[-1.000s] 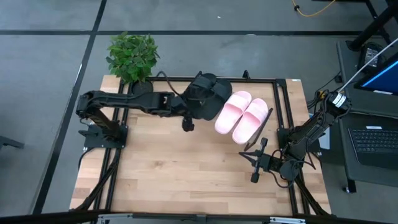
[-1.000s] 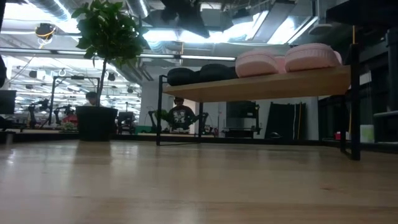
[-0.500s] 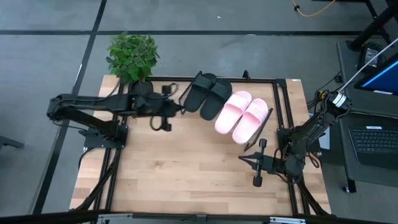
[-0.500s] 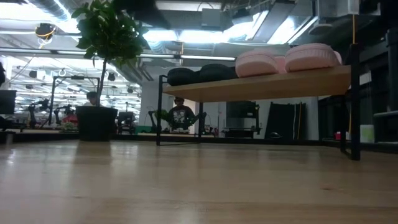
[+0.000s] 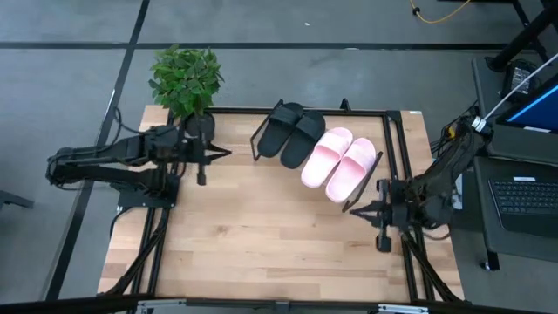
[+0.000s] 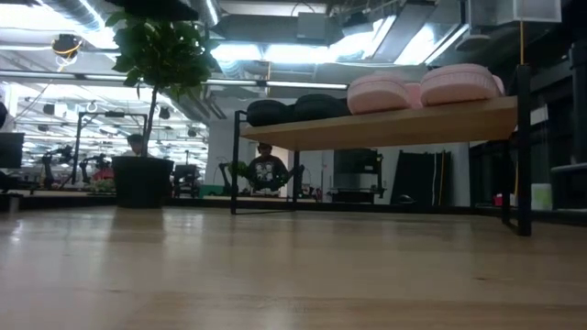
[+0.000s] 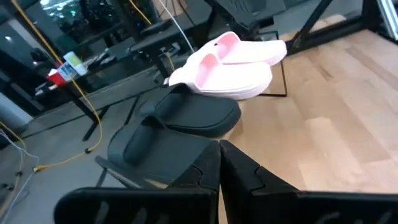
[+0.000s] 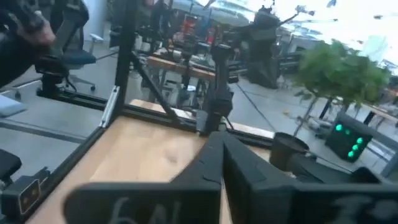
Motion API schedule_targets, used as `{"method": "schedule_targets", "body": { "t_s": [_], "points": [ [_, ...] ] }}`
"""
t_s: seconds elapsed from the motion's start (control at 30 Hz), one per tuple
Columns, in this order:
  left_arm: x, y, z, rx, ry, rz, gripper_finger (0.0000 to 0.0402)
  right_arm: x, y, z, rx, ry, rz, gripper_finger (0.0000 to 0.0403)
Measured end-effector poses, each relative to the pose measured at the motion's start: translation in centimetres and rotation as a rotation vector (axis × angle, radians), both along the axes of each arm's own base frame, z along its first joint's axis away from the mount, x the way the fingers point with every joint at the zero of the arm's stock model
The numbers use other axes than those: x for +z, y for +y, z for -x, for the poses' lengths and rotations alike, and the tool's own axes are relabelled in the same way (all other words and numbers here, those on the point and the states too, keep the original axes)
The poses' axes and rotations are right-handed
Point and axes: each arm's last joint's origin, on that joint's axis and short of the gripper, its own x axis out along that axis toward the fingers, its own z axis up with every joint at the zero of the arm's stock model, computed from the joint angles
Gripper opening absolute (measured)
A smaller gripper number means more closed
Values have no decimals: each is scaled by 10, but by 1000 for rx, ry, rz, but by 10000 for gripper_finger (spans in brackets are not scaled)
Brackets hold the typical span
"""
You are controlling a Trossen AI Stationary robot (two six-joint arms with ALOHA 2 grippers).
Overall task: Pick and place slides into the shelf
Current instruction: Return to Home Position
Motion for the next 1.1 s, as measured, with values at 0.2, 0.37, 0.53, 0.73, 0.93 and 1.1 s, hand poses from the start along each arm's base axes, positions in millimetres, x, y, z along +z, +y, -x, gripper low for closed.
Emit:
{"method": "schedule_targets", "body": {
  "t_s": [0.2, 0.37, 0.53, 0.73, 0.93, 1.1],
  "points": [
    [-30, 1, 23, -14, -78, 71, 0, 11, -33, 26, 57, 84, -71, 4],
    [-64, 2, 35, 28, -146, 136, 0, 12, -54, 43, 117, 125, -146, 4],
    [-89, 3, 42, 59, -239, 169, 0, 11, -65, 52, 112, 137, -145, 4],
    [-124, 5, 46, 117, -291, 240, 0, 4, -68, 53, 77, 159, -112, 4],
    [-144, 5, 46, 105, -337, 291, 0, 2, -71, 55, 74, 177, -115, 4],
    [-150, 5, 46, 104, -364, 308, 0, 6, -81, 63, 88, 144, -131, 4]
  ]
}}
